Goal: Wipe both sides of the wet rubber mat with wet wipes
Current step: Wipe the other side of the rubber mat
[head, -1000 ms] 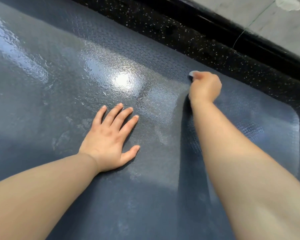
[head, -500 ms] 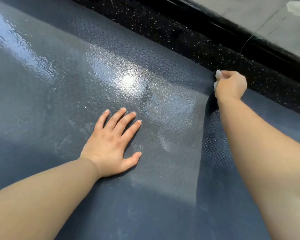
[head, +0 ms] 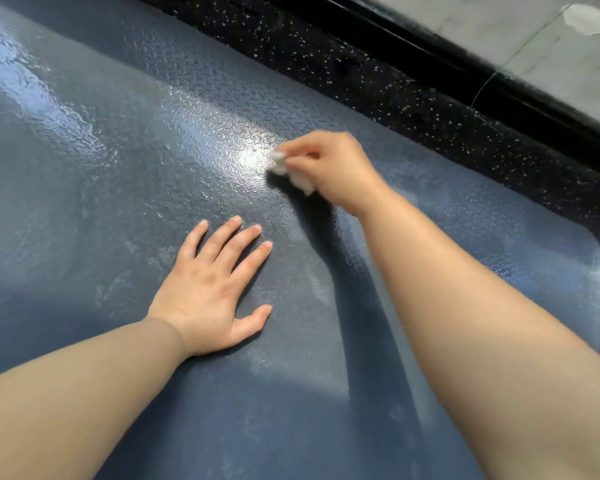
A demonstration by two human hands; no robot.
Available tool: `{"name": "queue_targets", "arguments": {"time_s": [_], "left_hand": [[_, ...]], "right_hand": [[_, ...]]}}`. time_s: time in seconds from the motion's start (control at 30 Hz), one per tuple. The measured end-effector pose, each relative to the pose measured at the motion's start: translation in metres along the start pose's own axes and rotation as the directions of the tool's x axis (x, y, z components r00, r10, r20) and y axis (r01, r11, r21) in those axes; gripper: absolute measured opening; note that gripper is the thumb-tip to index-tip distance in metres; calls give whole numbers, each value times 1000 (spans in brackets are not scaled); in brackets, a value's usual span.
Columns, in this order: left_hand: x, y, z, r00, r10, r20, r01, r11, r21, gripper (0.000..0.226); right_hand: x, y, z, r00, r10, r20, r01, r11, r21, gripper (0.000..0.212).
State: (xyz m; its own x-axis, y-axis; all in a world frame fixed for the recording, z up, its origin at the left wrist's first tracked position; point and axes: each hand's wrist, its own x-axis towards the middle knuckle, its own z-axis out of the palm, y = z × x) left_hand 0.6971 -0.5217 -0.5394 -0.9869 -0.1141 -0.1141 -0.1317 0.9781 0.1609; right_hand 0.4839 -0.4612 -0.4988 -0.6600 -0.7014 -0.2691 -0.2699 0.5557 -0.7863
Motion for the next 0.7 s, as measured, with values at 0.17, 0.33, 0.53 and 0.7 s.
{"name": "queue_targets", "arguments": {"time_s": [0.17,0.33,0.53,0.7], "left_hand": [[-1,-1,0,1000,7,-1,-7,1000,3,77],[0,-1,0,1000,8,0,-8,1000,4,77],[-1,-1,1,1000,-2,-17,1,1000,-16,78],[-1,-2,1,1000,9,-28,-10,1000,-22,78]], "right_hand": [[17,46,-51,817,190,-545,-309,942,-134,22],[4,31,3,902,7,-432,-185,910,-371,24],[-23,16,10,986,-50,-157,20,982,-186,13],[-4,40,-32,855,94,-510,-212,961,-179,18]]}}
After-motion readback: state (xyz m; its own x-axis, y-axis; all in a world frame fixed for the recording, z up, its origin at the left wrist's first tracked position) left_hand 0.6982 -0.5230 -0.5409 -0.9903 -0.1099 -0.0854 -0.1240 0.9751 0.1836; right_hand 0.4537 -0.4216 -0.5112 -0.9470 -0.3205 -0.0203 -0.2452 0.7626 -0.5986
